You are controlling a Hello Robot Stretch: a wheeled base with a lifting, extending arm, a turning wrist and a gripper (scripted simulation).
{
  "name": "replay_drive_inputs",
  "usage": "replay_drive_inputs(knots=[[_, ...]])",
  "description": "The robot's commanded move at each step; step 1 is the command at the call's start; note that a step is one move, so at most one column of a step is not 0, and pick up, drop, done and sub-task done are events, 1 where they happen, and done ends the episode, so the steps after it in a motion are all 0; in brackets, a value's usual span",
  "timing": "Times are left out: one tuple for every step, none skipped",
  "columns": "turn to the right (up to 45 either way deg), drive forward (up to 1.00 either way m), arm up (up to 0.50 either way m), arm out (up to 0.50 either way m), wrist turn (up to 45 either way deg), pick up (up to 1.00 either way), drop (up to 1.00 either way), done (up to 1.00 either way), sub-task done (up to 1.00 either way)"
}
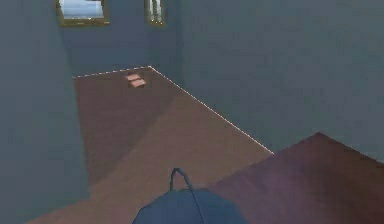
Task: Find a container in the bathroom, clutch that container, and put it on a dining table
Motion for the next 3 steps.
replay_drive_inputs(knots=[[45.0, 0.0, 0.0, 0.0, 0.0, 0.0, 0.0, 0.0, 0.0], [45.0, 0.0, 0.0, 0.0, 0.0, 0.0, 0.0, 0.0, 0.0], [45.0, 0.0, 0.0, 0.0, 0.0, 0.0, 0.0, 0.0, 0.0]])
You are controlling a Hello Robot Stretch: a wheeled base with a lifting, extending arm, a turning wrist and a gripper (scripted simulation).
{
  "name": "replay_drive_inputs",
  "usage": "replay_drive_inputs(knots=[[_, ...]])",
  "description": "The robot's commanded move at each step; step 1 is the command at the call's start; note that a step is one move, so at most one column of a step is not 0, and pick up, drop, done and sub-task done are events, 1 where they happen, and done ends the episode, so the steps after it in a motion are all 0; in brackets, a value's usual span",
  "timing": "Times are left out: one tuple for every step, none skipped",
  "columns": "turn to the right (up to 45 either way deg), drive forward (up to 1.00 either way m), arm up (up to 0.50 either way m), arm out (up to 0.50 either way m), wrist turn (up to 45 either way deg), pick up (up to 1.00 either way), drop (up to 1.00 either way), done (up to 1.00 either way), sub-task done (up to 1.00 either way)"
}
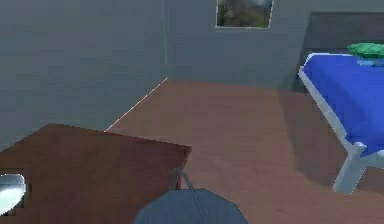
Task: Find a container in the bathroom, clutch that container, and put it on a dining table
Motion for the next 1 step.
replay_drive_inputs(knots=[[-45.0, 0.0, 0.0, 0.0, 0.0, 0.0, 0.0, 0.0, 0.0]])
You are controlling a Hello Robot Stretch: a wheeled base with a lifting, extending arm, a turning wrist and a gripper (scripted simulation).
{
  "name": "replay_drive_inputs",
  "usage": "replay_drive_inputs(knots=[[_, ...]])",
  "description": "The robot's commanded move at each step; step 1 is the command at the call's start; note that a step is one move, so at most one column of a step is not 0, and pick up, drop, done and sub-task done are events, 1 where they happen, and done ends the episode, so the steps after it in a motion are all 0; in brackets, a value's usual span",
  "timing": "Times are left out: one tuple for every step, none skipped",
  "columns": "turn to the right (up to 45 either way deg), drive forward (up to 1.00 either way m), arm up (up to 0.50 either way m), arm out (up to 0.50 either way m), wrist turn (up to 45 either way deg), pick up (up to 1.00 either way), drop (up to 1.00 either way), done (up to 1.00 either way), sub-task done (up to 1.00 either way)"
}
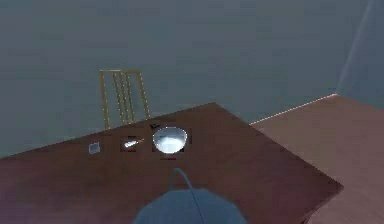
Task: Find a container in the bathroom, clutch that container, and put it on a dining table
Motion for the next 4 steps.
replay_drive_inputs(knots=[[-45.0, 0.0, 0.0, 0.0, 0.0, 0.0, 0.0, 0.0, 0.0], [-42.0, 0.0, 0.0, 0.0, 0.0, 0.0, 0.0, 0.0, 0.0], [0.0, 0.0, 0.0, 0.48, 0.0, 0.0, 0.0, 0.0, 0.0], [0.0, 0.0, 0.0, 0.0, 45.0, 0.0, 0.0, 0.0, 0.0]])
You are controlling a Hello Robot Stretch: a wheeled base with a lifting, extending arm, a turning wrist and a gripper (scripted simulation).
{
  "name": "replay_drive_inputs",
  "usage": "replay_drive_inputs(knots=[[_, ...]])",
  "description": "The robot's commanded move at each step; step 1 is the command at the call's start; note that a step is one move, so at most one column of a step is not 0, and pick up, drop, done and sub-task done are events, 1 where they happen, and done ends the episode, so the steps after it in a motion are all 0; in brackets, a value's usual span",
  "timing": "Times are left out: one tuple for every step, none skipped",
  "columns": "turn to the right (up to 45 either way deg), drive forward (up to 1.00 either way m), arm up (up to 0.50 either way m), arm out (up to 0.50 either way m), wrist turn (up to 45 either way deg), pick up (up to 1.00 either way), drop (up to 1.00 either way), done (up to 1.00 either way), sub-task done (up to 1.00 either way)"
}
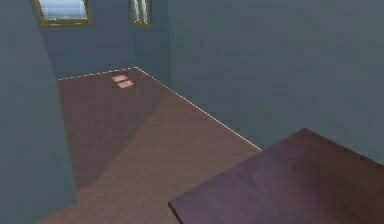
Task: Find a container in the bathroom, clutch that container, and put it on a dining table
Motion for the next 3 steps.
replay_drive_inputs(knots=[[0.0, 0.0, 0.0, 0.0, 27.0, 0.0, 0.0, 0.0, 0.0], [0.0, 0.0, -0.02, 0.0, 0.0, 0.0, 0.0, 0.0, 0.0], [0.0, 0.0, -0.32, 0.0, 0.0, 0.0, 0.0, 0.0, 0.0]])
